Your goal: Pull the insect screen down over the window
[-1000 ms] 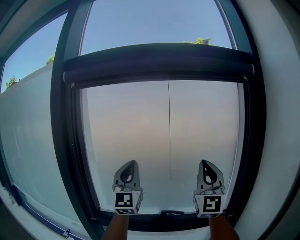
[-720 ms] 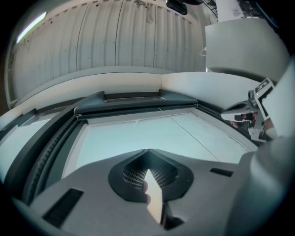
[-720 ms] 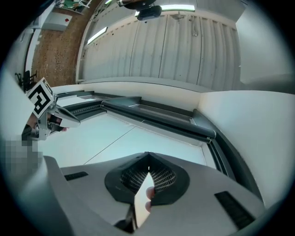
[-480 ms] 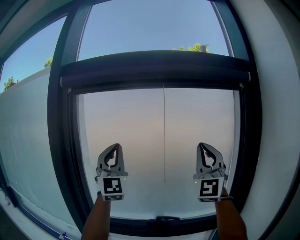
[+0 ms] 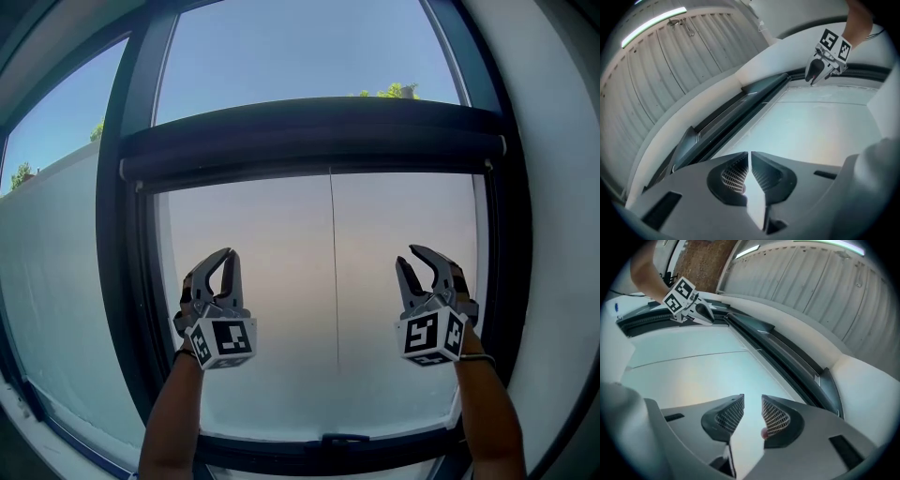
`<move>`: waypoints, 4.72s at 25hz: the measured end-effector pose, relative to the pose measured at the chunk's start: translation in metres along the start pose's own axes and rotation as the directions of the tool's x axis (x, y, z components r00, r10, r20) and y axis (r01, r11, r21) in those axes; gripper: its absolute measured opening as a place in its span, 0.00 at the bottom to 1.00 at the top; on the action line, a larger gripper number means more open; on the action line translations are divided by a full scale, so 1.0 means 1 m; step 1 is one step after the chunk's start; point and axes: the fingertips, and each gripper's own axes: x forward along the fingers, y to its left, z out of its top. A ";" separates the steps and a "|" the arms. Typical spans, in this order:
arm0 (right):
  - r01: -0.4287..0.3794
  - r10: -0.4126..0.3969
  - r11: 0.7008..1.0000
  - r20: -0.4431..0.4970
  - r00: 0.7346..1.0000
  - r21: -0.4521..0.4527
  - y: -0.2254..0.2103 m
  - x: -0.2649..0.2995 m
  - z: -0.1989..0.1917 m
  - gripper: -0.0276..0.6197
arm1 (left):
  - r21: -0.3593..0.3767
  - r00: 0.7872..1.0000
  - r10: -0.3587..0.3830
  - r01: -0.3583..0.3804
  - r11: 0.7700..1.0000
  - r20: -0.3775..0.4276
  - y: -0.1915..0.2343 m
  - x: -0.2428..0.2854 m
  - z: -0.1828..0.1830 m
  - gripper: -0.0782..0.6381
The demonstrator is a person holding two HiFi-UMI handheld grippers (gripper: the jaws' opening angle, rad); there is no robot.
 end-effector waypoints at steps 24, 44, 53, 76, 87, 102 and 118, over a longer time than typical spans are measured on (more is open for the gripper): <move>0.009 -0.059 0.857 -0.082 0.995 -0.515 -0.073 0.088 0.006 0.40 | 0.528 0.963 0.003 0.145 0.837 -0.270 0.029 0.109 0.000 0.58; -0.114 -0.020 0.795 -0.213 0.977 -0.596 -0.098 0.121 0.002 0.40 | 0.527 0.938 -0.034 0.224 0.820 -0.345 0.056 0.128 -0.012 0.58; -0.189 0.029 0.770 -0.263 0.964 -0.609 -0.094 0.120 -0.002 0.40 | 0.548 0.902 -0.077 0.324 0.771 -0.425 0.055 0.125 -0.019 0.58; -0.304 0.121 0.767 -0.337 0.934 -0.565 -0.078 0.108 -0.007 0.47 | 0.506 0.845 -0.170 0.452 0.735 -0.507 0.048 0.108 -0.023 0.58; -0.341 0.142 0.763 -0.372 0.917 -0.549 -0.066 0.094 -0.016 0.47 | 0.494 0.831 -0.206 0.485 0.722 -0.517 0.035 0.090 -0.028 0.58; -0.407 0.185 0.751 -0.425 0.886 -0.521 -0.022 0.052 -0.037 0.46 | 0.459 0.818 -0.319 0.542 0.704 -0.478 -0.004 0.037 -0.045 0.58; -0.534 0.296 0.725 -0.504 0.811 -0.434 0.013 0.018 -0.050 0.46 | 0.324 0.687 -0.430 0.685 0.653 -0.586 -0.034 -0.006 -0.059 0.58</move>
